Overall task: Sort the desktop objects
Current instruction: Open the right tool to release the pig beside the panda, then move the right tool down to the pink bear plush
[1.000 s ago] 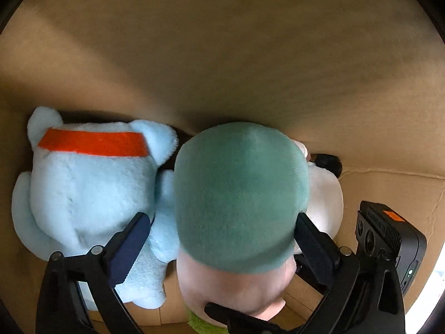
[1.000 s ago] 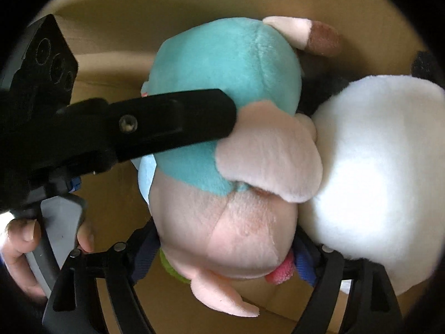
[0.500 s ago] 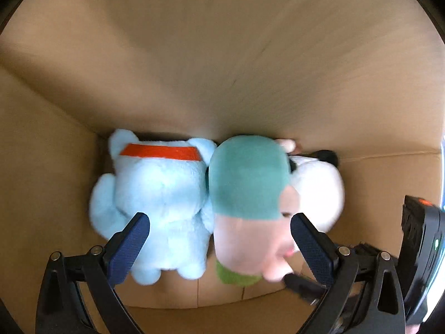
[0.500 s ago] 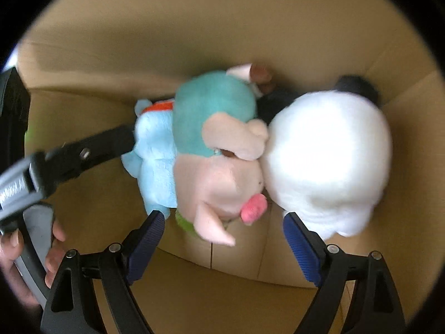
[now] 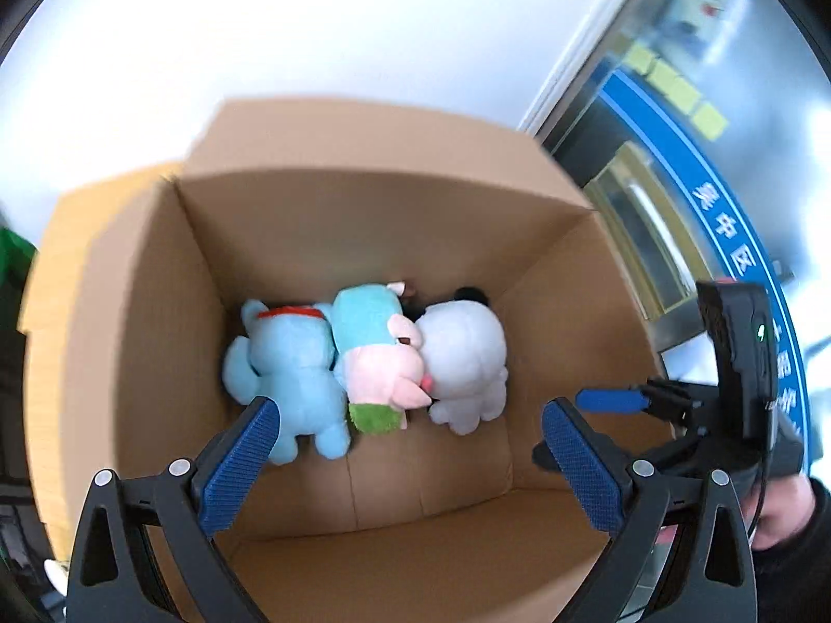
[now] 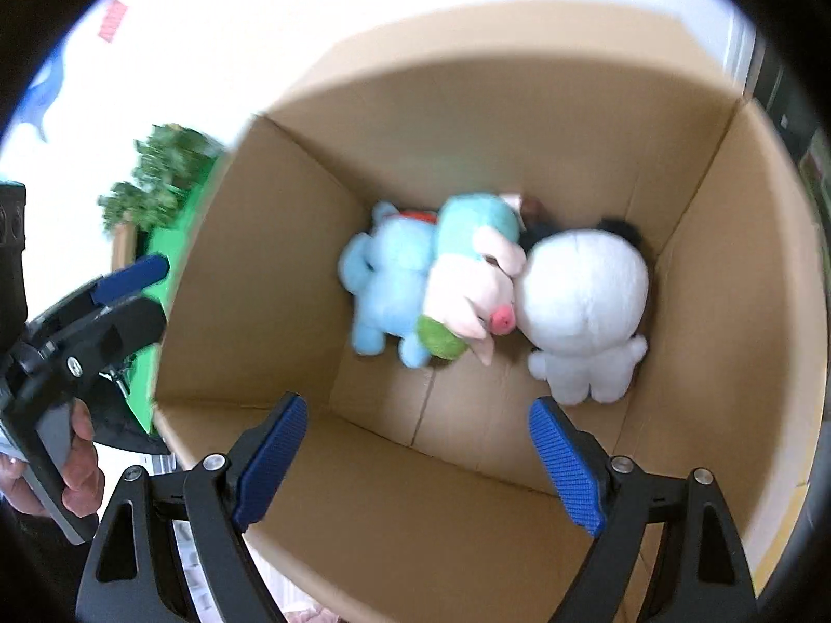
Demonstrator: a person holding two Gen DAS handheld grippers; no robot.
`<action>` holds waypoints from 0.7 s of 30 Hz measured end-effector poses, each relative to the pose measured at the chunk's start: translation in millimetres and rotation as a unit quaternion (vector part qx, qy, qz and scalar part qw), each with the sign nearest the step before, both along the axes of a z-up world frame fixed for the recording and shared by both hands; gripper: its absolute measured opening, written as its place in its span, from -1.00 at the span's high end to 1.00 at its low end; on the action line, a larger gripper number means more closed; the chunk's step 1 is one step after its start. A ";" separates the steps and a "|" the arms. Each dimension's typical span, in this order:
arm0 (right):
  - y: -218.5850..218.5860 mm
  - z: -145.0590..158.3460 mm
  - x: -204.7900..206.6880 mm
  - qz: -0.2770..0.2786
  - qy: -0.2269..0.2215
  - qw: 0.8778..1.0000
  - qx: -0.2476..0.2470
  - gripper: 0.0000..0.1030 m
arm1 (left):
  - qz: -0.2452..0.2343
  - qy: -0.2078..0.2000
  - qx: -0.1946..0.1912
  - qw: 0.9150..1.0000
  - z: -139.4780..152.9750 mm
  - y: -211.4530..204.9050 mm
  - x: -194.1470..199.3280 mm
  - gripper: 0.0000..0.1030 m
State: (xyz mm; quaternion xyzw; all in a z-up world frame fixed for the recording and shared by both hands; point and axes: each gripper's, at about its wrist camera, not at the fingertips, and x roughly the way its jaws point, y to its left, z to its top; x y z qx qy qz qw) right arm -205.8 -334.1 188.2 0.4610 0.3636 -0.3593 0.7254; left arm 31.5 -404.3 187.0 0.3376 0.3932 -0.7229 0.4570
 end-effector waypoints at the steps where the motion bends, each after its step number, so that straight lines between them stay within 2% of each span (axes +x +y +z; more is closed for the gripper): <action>1: 13.5 16.0 -4.6 0.000 -0.013 1.000 -0.016 -0.69 | 0.000 -0.009 -0.022 1.000 12.5 21.3 0.8 -0.99; 6: 106.2 65.7 -32.8 0.022 -0.109 0.989 -0.093 -0.70 | 0.025 -0.045 -0.116 0.992 37.7 131.3 9.0 -0.99; 9: 162.1 63.9 -43.7 0.051 -0.116 0.984 -0.122 -0.70 | 0.033 -0.035 -0.131 0.990 34.0 194.2 15.5 -0.99; 11: 199.1 60.8 -50.5 0.071 -0.117 0.981 -0.139 -0.70 | 0.046 -0.029 -0.123 0.991 21.3 234.4 29.4 -0.99; 13: 223.9 44.2 -33.9 0.080 -0.110 0.980 -0.143 -0.70 | 0.057 -0.024 -0.104 0.993 5.0 260.0 45.2 -0.99; 16: 253.8 1.8 -16.4 0.085 -0.111 0.982 -0.125 -0.70 | 0.073 -0.014 -0.068 0.995 -23.1 289.0 68.8 -0.99; 19: 281.1 -53.2 12.8 0.098 -0.044 0.989 -0.105 -0.70 | 0.087 -0.014 -0.034 0.996 -58.3 307.6 97.5 -0.99; 21: 296.9 -88.8 31.2 0.120 0.012 0.988 -0.100 -0.70 | 0.079 -0.010 -0.016 0.997 -84.6 317.3 115.2 -0.99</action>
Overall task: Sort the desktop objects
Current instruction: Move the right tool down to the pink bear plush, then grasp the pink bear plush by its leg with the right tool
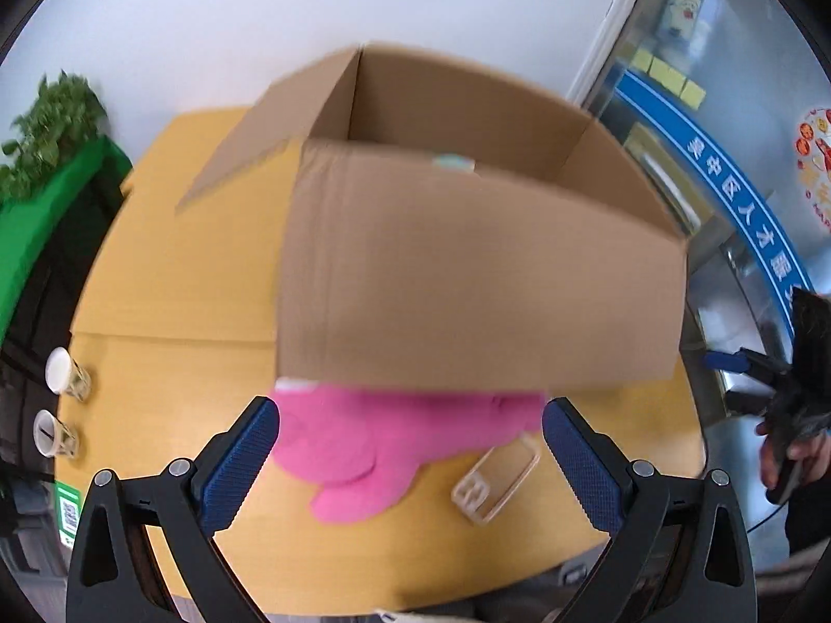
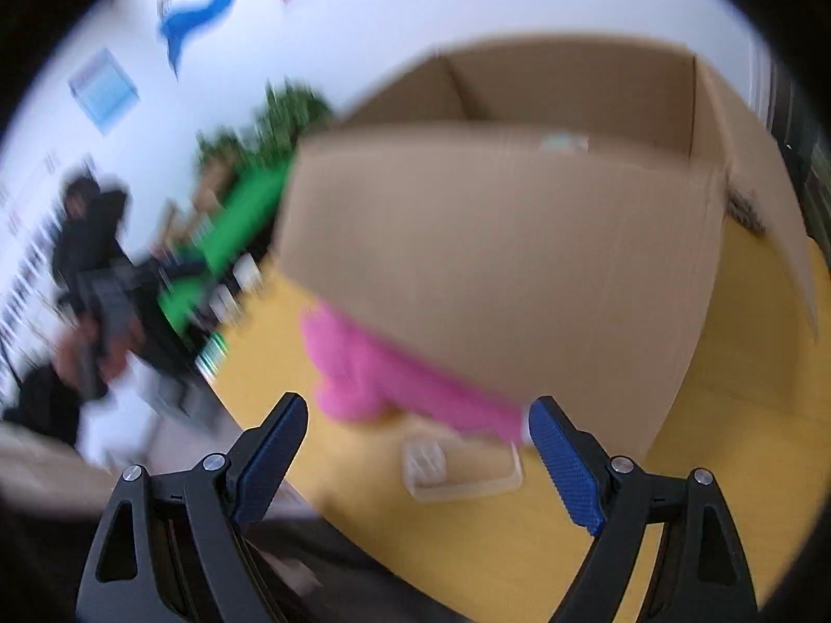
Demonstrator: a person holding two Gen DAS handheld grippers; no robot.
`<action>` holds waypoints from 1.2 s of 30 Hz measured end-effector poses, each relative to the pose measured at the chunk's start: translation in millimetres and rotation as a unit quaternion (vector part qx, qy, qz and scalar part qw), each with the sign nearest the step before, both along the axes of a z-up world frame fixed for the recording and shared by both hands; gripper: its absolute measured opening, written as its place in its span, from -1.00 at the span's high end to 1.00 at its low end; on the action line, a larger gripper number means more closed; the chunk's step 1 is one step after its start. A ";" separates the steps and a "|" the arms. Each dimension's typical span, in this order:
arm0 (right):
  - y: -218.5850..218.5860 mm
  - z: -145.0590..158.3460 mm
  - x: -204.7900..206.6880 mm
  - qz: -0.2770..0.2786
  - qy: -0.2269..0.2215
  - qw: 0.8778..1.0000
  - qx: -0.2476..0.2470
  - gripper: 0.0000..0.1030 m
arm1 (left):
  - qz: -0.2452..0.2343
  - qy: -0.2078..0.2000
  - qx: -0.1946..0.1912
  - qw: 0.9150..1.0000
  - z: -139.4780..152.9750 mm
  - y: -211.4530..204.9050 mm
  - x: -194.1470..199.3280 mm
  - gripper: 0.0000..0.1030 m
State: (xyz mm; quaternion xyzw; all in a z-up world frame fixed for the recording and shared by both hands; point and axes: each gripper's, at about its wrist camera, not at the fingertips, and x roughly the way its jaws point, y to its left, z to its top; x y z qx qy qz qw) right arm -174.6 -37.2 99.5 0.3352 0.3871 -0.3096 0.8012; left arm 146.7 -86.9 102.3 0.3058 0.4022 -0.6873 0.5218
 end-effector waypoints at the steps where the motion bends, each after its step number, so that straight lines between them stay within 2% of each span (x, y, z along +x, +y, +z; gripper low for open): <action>1: 4.8 -14.1 8.1 0.007 0.023 1.000 0.000 -0.69 | -0.004 0.001 0.008 1.000 -12.2 3.7 7.1 -0.99; 4: 7.5 -57.3 32.7 0.009 0.066 0.998 -0.002 -0.69 | -0.009 0.018 0.046 0.999 -54.6 -1.0 32.1 -0.99; 5: 4.3 -69.5 39.4 0.003 0.065 0.998 -0.001 -0.69 | -0.011 0.040 0.058 0.997 -69.0 -4.9 40.9 -0.99; 7: -5.2 -91.7 51.3 -0.016 0.050 0.999 0.005 -0.69 | -0.012 0.073 0.078 0.994 -95.0 -13.4 55.4 -0.99; 10: -32.8 -126.0 60.2 -0.079 0.007 0.997 0.025 -0.69 | -0.014 0.109 0.104 0.989 -132.8 -29.3 71.9 -0.99; 13: -60.2 -164.1 42.3 -0.189 -0.060 0.977 0.083 -0.69 | -0.011 0.123 0.131 0.984 -172.6 -46.6 84.7 -0.99; 15: -71.2 -181.1 33.0 -0.241 -0.081 0.962 0.102 -0.69 | -0.002 0.137 0.144 0.980 -195.4 -56.4 93.6 -0.99; 17: -77.2 -192.8 28.3 -0.267 -0.083 0.954 0.109 -0.70 | 0.001 0.163 0.152 0.975 -213.8 -62.7 100.9 -0.99; 25: -91.0 -228.5 36.0 -0.271 -0.033 0.953 0.132 -0.69 | -0.028 0.177 0.186 0.966 -260.7 -81.7 88.6 -0.99; 31: -100.5 -241.6 34.8 -0.282 -0.072 0.946 0.147 -0.66 | -0.025 0.221 0.187 0.957 -271.9 -80.5 89.4 -1.00; 32: -100.8 -243.4 35.0 -0.280 -0.083 0.945 0.151 -0.59 | -0.027 0.224 0.185 0.956 -271.2 -78.5 89.3 -0.97; 33: -99.8 -244.1 35.6 -0.279 -0.090 0.943 0.155 -0.42 | -0.030 0.227 0.184 0.956 -270.6 -76.4 89.2 -0.90; 36: -90.4 -242.2 38.0 -0.277 -0.097 0.942 0.161 -0.25 | -0.023 0.235 0.178 0.955 -269.1 -67.1 91.4 -0.76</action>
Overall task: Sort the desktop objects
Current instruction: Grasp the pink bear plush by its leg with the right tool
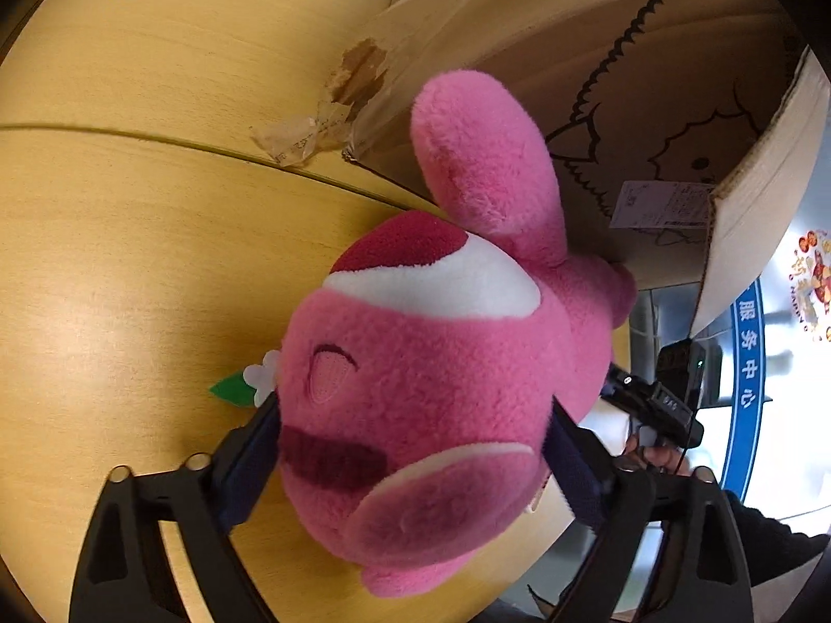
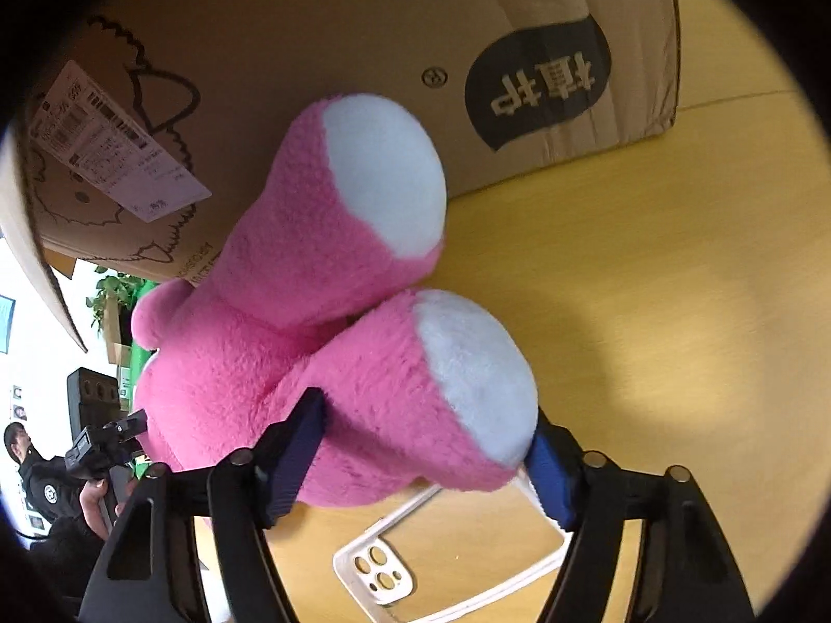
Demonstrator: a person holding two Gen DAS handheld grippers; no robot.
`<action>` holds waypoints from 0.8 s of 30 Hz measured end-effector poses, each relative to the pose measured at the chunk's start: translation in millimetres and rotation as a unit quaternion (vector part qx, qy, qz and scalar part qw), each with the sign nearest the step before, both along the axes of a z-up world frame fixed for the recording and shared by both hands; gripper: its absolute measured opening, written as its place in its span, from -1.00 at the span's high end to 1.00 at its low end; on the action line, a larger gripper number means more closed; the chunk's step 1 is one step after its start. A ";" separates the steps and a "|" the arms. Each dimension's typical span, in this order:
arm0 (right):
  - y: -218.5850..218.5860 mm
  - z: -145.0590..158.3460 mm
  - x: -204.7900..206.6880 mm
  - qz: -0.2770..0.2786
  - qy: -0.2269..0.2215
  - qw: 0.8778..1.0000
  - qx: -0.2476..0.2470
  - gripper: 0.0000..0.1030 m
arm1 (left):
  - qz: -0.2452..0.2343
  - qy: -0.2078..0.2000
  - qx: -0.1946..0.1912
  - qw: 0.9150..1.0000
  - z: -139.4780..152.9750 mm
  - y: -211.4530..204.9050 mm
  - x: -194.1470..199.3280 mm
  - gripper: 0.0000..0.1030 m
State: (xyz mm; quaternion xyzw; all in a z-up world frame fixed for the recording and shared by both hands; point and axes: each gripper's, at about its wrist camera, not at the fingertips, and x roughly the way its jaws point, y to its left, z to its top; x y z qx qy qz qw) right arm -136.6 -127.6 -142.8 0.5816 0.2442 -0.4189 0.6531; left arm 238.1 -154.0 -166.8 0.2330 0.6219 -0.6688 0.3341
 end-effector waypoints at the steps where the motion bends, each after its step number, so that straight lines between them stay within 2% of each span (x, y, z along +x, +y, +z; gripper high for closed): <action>1: 5.5 1.4 0.1 0.001 0.000 1.000 -0.001 -0.21 | 0.003 0.000 -0.001 1.000 2.2 2.6 2.0 -0.73; 3: 23.7 6.9 -1.8 0.005 -0.004 1.000 -0.004 -0.01 | 0.004 -0.007 -0.005 1.000 4.8 10.3 -4.4 -0.69; 5: 43.6 12.5 -1.0 0.018 -0.008 1.000 -0.004 0.27 | -0.001 -0.014 -0.006 1.000 8.3 20.0 -10.5 -0.68; 6: 58.1 15.4 1.7 0.034 -0.028 0.999 -0.001 0.46 | -0.008 -0.018 -0.004 1.000 9.7 28.2 -14.4 -0.66; 8: 82.2 24.4 7.1 0.066 -0.040 0.997 0.004 0.46 | -0.040 -0.022 0.003 0.999 13.9 54.7 -25.9 -0.61; 10: 103.4 30.7 11.7 0.089 -0.024 0.996 0.001 0.28 | -0.063 -0.035 0.006 0.997 17.3 80.9 -37.3 -0.60; 12: 116.9 31.4 0.4 0.080 -0.003 0.997 -0.002 -0.17 | -0.060 -0.059 0.011 0.996 19.8 107.4 -42.6 -0.65; 13: 123.0 31.3 -6.8 0.073 0.008 0.997 -0.003 -0.26 | -0.041 -0.058 0.018 0.997 19.8 116.1 -39.5 -0.66; 16: 110.9 25.3 -35.9 0.052 0.019 0.998 -0.008 -0.31 | 0.009 -0.058 0.032 0.998 22.1 132.2 -32.7 -0.69; 18: 82.9 22.9 -49.9 0.029 0.004 0.999 -0.017 -0.33 | 0.030 -0.066 0.034 0.997 25.4 133.9 -32.5 -0.76; 21: 43.5 11.5 -75.9 -0.035 -0.059 0.997 -0.029 -0.41 | 0.052 -0.073 0.032 0.995 24.6 131.0 -34.9 -0.87; 24: 17.0 -2.7 -92.0 -0.083 -0.113 0.989 -0.035 -0.45 | 0.071 -0.066 0.036 0.995 21.1 123.0 -37.3 -0.92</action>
